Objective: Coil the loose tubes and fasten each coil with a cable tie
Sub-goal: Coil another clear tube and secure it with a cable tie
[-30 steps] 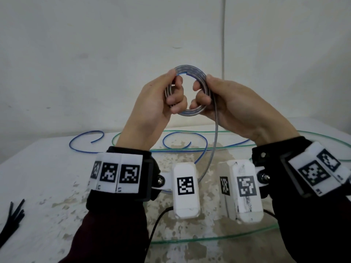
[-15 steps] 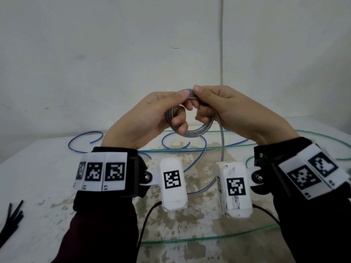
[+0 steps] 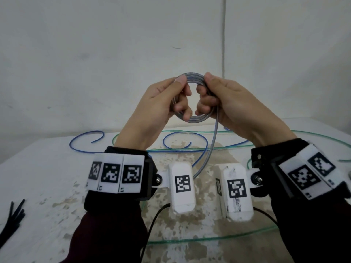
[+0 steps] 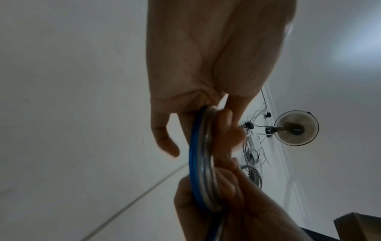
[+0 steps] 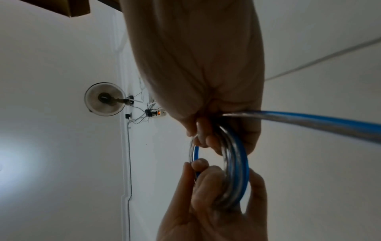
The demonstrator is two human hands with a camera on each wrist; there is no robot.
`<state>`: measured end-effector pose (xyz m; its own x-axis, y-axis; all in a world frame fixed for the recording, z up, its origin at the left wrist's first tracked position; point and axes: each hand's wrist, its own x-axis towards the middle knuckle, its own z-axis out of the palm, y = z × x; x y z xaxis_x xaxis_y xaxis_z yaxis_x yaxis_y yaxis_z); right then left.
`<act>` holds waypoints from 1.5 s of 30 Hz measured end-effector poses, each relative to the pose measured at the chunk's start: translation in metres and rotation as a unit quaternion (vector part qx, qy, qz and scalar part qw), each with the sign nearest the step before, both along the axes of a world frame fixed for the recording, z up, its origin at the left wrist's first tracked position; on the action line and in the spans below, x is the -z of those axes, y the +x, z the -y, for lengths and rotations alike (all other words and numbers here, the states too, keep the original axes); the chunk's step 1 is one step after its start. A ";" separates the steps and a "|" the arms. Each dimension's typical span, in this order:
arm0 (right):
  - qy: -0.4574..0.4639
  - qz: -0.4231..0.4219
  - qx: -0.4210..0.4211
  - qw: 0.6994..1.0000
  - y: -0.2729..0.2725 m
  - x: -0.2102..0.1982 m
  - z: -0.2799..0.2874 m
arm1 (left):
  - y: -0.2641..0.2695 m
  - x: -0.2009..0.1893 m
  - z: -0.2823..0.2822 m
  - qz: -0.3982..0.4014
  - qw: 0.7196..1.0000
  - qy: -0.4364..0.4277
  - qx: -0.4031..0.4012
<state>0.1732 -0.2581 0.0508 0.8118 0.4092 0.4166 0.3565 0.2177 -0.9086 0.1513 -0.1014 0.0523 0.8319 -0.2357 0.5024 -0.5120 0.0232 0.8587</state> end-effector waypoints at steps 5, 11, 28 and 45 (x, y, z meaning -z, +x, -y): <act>-0.118 0.062 0.028 0.991 -0.004 0.000 0.006 | 0.000 0.003 -0.002 -0.015 0.997 0.071 0.027; -0.053 0.038 0.047 0.997 -0.001 -0.001 0.000 | 0.001 0.000 0.003 0.060 0.995 0.006 -0.077; -0.067 0.080 0.089 0.991 0.002 -0.001 0.010 | -0.004 0.002 -0.007 -0.012 0.999 0.040 -0.011; -0.157 0.088 0.084 0.980 -0.003 -0.001 0.012 | -0.010 0.002 -0.010 -0.088 0.993 0.060 0.054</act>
<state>0.1700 -0.2698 0.0514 0.8055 0.4066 0.4311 0.5207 -0.1383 -0.8425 0.1414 -0.0913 0.0499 0.8709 -0.3776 0.3146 -0.3541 -0.0381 0.9344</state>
